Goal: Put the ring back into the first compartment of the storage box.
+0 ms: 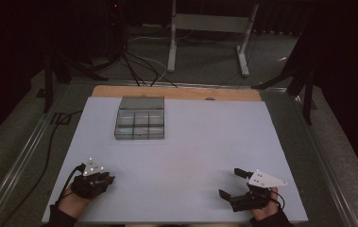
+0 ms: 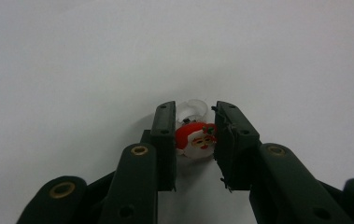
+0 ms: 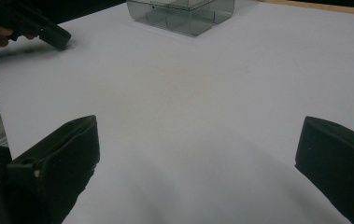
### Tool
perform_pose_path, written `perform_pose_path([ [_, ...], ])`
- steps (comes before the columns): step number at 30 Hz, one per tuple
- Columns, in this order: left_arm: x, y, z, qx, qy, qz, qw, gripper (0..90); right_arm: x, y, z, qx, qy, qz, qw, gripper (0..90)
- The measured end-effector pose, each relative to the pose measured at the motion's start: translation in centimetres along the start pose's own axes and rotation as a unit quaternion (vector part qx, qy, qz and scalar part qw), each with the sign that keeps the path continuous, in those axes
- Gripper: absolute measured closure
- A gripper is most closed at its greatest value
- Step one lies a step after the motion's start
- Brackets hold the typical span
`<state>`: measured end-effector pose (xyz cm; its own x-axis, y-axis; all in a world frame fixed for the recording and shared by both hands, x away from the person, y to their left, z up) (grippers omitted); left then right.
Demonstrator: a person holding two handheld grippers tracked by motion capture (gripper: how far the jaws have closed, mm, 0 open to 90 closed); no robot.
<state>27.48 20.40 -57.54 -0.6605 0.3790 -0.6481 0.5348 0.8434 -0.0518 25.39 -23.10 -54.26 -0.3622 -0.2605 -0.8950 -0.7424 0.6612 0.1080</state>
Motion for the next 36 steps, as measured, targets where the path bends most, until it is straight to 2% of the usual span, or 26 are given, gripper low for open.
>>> perform_pose_path([
  [7,-0.2,-0.3,-0.2,0.007,-0.003,0.007,0.9999,72.1,-0.1,0.0,-0.1,0.003,-0.003,-0.002,1.0,0.0],
  [16,-0.6,-0.6,-0.7,0.017,-0.021,0.008,0.9996,72.1,-0.1,-0.1,-0.1,0.004,-0.003,-0.002,1.0,0.0],
  [21,-0.8,-1.0,-0.7,0.036,-0.031,0.014,0.9988,72.0,-0.1,-0.1,-0.2,0.005,-0.005,-0.001,1.0,0.0],
  [24,-0.9,-1.0,-0.8,0.035,-0.037,0.022,0.9984,72.0,-0.1,-0.1,-0.2,0.006,-0.003,-0.002,1.0,0.0],
  [28,-1.2,-0.9,-1.0,0.045,-0.047,0.013,0.9978,72.0,-0.1,-0.1,-0.1,0.005,-0.003,0.0,1.0,0.0],
  [31,-1.5,-1.0,-1.2,0.049,-0.056,0.015,0.9971,72.0,0.0,0.0,-0.1,0.005,-0.002,-0.002,1.0,0.0],
  [32,-1.6,-1.0,-1.2,0.054,-0.061,0.009,0.9966,72.0,0.0,-0.1,-0.1,0.005,-0.002,-0.001,1.0,0.0],
  [36,-2.0,-1.1,-1.3,0.055,-0.06,0.009,0.9966,72.0,-0.1,-0.1,-0.1,0.007,-0.003,-0.004,1.0,0.0],
])
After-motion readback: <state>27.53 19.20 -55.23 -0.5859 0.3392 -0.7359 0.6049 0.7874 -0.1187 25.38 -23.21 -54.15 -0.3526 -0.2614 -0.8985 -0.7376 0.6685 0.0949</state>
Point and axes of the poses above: each handheld gripper's, and its own axes: z roughly forward along the jaws, x roughly out of its underside, y roughly to its left, the point moved 7 cm from there along z, roughly forward along the jaws, and after that the axes turned 1 degree about -z, right-handed, at the moved point
